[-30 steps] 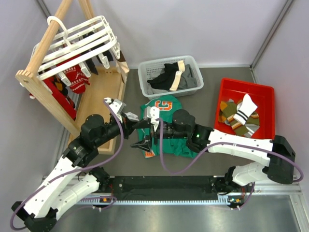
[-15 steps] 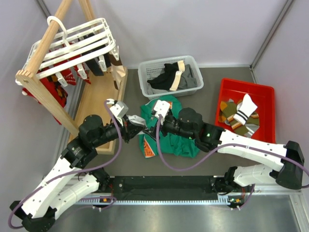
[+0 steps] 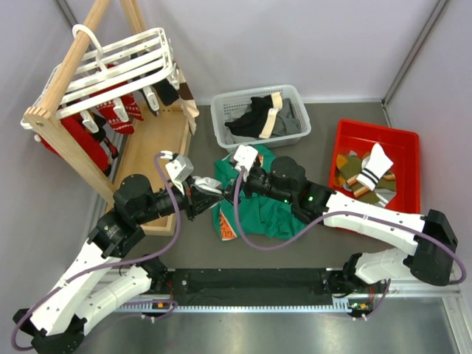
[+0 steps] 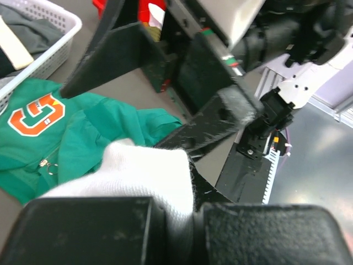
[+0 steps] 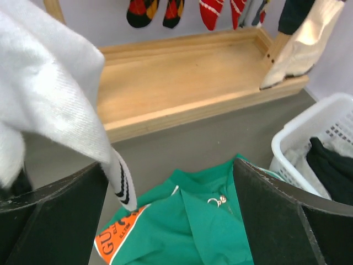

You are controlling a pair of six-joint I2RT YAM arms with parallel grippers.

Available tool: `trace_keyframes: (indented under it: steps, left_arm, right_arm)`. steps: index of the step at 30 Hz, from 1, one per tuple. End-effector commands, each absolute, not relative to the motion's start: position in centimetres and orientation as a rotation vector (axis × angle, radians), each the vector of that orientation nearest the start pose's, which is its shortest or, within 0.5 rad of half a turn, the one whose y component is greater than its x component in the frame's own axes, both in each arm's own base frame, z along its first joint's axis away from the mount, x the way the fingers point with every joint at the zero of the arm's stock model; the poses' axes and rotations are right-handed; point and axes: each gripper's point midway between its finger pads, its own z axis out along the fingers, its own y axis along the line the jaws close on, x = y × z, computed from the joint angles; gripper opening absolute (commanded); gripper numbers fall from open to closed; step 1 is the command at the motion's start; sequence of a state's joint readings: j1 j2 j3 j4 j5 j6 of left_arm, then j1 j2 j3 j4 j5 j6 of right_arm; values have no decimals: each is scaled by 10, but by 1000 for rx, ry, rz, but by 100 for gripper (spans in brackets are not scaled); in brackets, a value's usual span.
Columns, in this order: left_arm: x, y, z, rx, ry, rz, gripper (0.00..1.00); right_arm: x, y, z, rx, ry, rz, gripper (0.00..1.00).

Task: Remove the socks clipped to the hanger

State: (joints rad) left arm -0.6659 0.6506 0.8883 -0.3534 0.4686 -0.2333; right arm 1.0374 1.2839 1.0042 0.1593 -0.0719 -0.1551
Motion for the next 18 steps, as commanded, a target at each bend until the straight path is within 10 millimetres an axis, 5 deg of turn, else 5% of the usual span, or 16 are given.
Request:
trace_keyframes:
  steps: [1,6,8,9,10,13,15,18]
  left_arm:
    - [133,-230,354,786,1520,-1114,0]
    - [127,-234,360,803,1501,-1159,0]
    - [128,-234,361,802,1500,-1161,0]
    - [129,-234,361,800,1500,-1157,0]
    - [130,-234,360,798,1502,-1153,0]
    - [133,-235,358,792,1514,-1141,0]
    - [136,-235,357,790,1519,-1127,0]
    - [144,-233,355,769,1532,-1087,8]
  right_arm:
    - [217,399,316,-1028,1252,808,92]
    - [213,411,316,-1059,1192,857,88]
    - [205,415,316,-1093,1169,893,79]
    - [203,417,313,-1109,1166,906,74]
    - [199,418,314,-1121,1157,928,52]
    - [193,417,315,-1113,1138,963,12]
    - [190,413,312,-1118,1137,978,0]
    - [186,407,314,-1098,1147,1003,0]
